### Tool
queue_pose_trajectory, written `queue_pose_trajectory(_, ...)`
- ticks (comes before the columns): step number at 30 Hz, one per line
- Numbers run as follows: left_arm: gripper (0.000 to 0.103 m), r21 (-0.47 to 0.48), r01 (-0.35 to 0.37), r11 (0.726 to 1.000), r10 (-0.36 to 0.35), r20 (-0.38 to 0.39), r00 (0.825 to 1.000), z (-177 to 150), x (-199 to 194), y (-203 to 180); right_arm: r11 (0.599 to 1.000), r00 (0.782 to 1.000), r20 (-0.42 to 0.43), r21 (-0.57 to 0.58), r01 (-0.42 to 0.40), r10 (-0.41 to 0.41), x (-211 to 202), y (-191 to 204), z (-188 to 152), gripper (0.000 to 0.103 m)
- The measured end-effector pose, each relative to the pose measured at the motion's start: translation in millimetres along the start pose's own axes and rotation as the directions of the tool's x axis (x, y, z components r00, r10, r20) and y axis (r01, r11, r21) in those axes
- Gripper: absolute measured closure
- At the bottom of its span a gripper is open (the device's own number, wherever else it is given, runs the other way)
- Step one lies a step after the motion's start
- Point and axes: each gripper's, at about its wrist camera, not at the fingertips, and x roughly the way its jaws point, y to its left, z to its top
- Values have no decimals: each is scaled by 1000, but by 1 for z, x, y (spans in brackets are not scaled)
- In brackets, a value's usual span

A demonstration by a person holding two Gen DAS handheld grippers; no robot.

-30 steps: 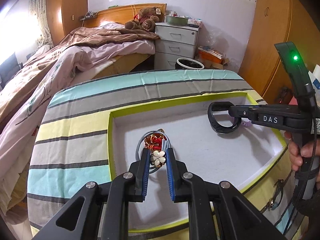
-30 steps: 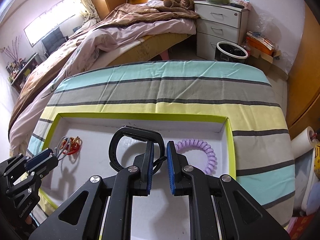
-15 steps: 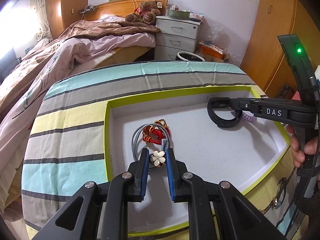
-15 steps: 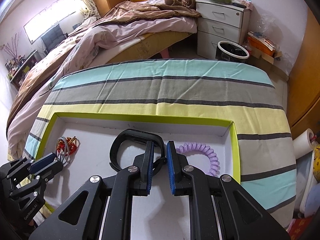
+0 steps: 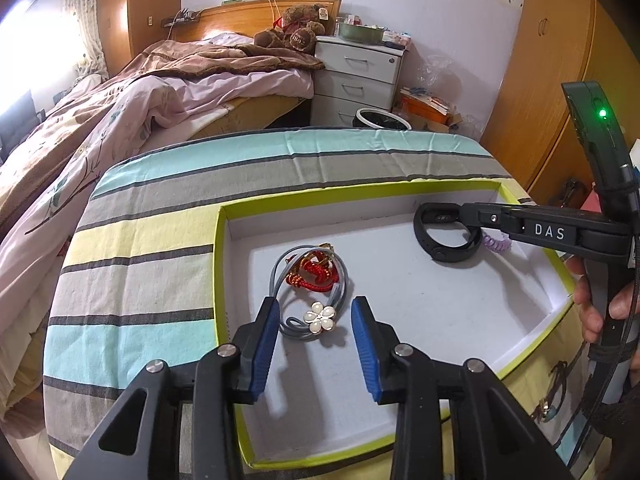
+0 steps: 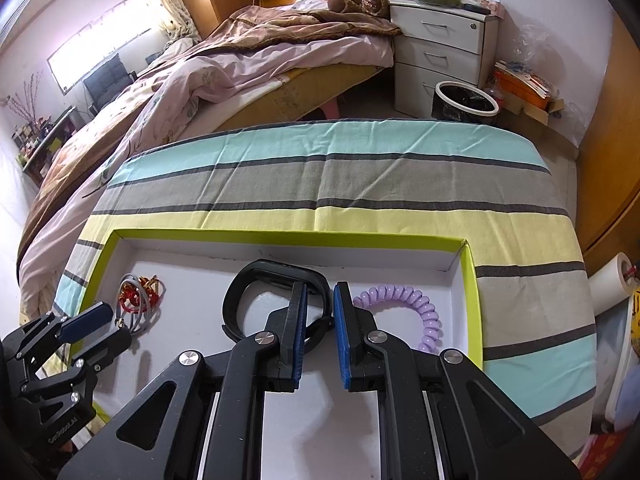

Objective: Organize jewelry
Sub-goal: 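Lower both held items into the green box and open both tools, then grasp the black cord hair tie with teal beads using the right tool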

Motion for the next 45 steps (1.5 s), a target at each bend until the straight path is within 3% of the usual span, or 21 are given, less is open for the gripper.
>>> queue_pose_trajectory(3,64,-1,14,1000,-14,20,1000,0,-8,-2,1000,1000,11,5,-14,14,-7,-1,-2,85)
queue_pose_trajectory(5,54,-6,22,1000,-22,30,999,-1,-15,-3,1000,1000,21,2,-21,21,-12,0,-4,84)
queue_pose_trajectory(10,53,-3,38,999,-38,60,998,-7,-36,-9,999,998,51,-3,-39,39,-31,3,-12,83)
queue_pose_trajectory(15,53,-14,45,999,-44,85,995,-19,-59,-12,999,994,93,-6,-52,53,-58,3,-28,68)
queue_pose_trajectory(29,53,-72,43,996,-34,130,991,-67,-109,-8,997,986,150,8,-72,70,-113,-5,-93,68)
queue_pose_trajectory(37,53,-86,69,994,-56,144,988,-88,-127,-8,997,988,128,-16,-80,82,-116,1,-127,68)
queue_pose_trajectory(45,53,-107,50,993,-37,127,991,-113,-134,1,995,993,72,-49,-91,94,-102,9,-153,68)
